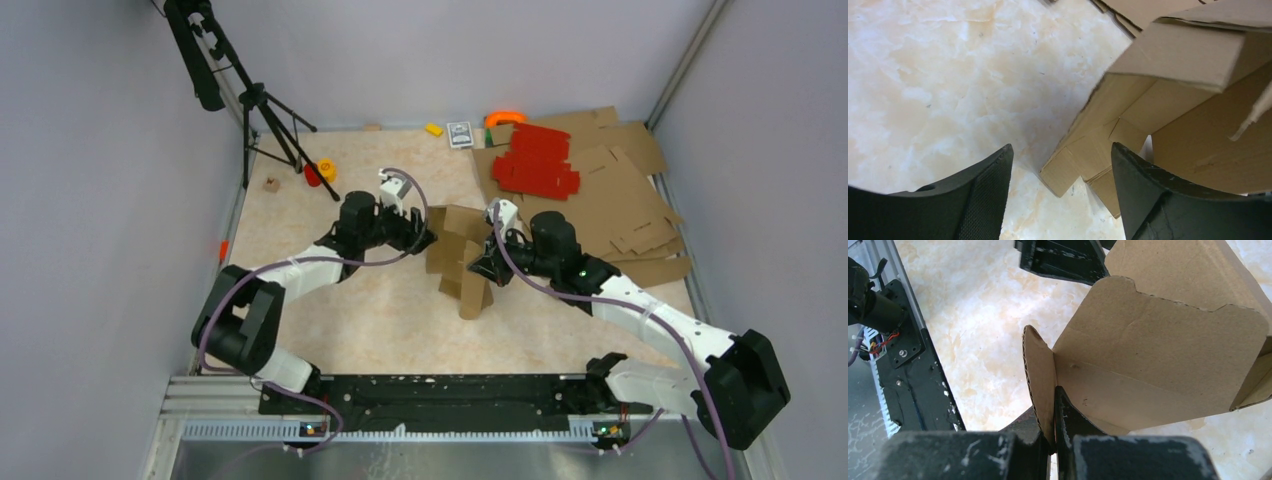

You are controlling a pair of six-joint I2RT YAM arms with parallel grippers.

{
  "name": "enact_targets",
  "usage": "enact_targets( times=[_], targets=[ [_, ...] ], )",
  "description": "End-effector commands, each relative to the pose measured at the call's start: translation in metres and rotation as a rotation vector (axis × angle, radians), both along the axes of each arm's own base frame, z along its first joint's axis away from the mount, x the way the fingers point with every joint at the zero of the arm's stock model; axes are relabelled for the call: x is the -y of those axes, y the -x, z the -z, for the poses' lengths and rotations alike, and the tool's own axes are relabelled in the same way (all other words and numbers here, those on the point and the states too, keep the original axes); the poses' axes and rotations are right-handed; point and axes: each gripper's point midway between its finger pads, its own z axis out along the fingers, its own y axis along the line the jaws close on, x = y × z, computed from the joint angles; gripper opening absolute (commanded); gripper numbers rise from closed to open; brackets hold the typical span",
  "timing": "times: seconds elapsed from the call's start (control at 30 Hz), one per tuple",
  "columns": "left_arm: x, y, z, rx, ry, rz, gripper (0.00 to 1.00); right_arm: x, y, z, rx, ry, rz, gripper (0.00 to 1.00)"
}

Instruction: Fold the paper box

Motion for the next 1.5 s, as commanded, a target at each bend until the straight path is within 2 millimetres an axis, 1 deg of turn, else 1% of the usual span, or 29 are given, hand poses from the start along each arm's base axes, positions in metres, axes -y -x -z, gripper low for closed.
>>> enact_targets(
  times=[0.0, 0.1, 0.17, 0.2, 0.3, 0.33, 0.37, 0.43, 0.47, 0.5, 0.67, 0.77, 0.87, 0.9, 0.97, 1.03, 1.13, 1.23, 1.3, 1.37, 1.47],
  targets=[
    [0.016, -0.012, 0.004, 0.033, -0.026, 0.102, 0.69, -0.008, 0.004, -0.012, 0.028, -0.025, -0.042, 0.00],
    [0.020, -0.016, 0.016, -0.025, -0.021, 0.091, 0.59, -0.008, 0.004, -0.014, 0.030, -0.029, -0.043, 0.00],
    [0.021, -0.016, 0.021, -0.058, -0.008, 0.082, 0.48, -0.008, 0.004, -0.014, 0.030, -0.031, -0.041, 0.00],
    [0.023, -0.016, 0.023, -0.076, 0.000, 0.085, 0.45, -0.009, 0.004, -0.015, 0.031, -0.034, -0.042, 0.00],
    [0.031, -0.011, 0.029, -0.122, 0.032, 0.114, 0.40, -0.009, 0.004, -0.015, 0.027, -0.034, -0.043, 0.00],
    [0.034, -0.010, 0.027, -0.127, 0.053, 0.128, 0.36, -0.009, 0.004, -0.014, 0.027, -0.034, -0.042, 0.00],
    [0.037, -0.010, 0.026, -0.135, 0.067, 0.142, 0.29, -0.009, 0.003, -0.014, 0.026, -0.033, -0.041, 0.00],
    [0.038, -0.011, 0.027, -0.173, 0.067, 0.135, 0.11, -0.009, 0.003, -0.013, 0.023, -0.032, -0.040, 0.00],
    [0.039, -0.010, 0.027, -0.197, 0.067, 0.130, 0.03, -0.009, 0.003, -0.013, 0.021, -0.031, -0.040, 0.00],
    [0.039, -0.010, 0.025, -0.221, 0.073, 0.122, 0.00, -0.009, 0.003, -0.013, 0.021, -0.032, -0.039, 0.00],
    [0.040, -0.009, 0.018, -0.350, 0.157, 0.024, 0.00, -0.010, 0.002, -0.012, 0.020, -0.030, -0.035, 0.00],
    [0.046, -0.006, 0.015, -0.367, 0.182, -0.003, 0.00, -0.010, 0.002, -0.010, 0.017, -0.028, -0.037, 0.00],
    [0.050, -0.001, 0.017, -0.300, 0.152, -0.042, 0.00, -0.009, 0.004, -0.008, 0.008, -0.033, -0.033, 0.00],
    [0.049, 0.000, 0.020, -0.275, 0.141, -0.064, 0.00, -0.011, 0.001, -0.014, 0.028, -0.053, -0.027, 0.00],
    [0.051, 0.001, 0.020, -0.198, 0.106, -0.112, 0.00, -0.009, -0.001, -0.020, 0.041, -0.069, -0.003, 0.00],
    [0.044, -0.004, 0.024, -0.097, 0.021, -0.207, 0.00, -0.006, -0.002, -0.028, 0.058, -0.091, 0.021, 0.00],
    [0.033, -0.004, 0.023, 0.032, -0.057, -0.313, 0.00, 0.002, -0.003, -0.034, 0.075, -0.098, 0.068, 0.00],
    [0.027, 0.000, 0.024, 0.096, -0.055, -0.360, 0.00, 0.013, -0.005, -0.033, 0.080, -0.085, 0.131, 0.01],
    [0.025, 0.003, 0.028, 0.126, -0.064, -0.374, 0.00, 0.021, -0.004, -0.026, 0.060, -0.069, 0.170, 0.06],
    [0.026, 0.007, 0.030, 0.171, -0.075, -0.376, 0.00, 0.029, -0.004, -0.021, 0.043, -0.060, 0.216, 0.08],
    [0.034, 0.014, 0.029, 0.232, -0.091, -0.361, 0.00, 0.041, -0.003, -0.016, 0.027, -0.062, 0.286, 0.08]
  ],
)
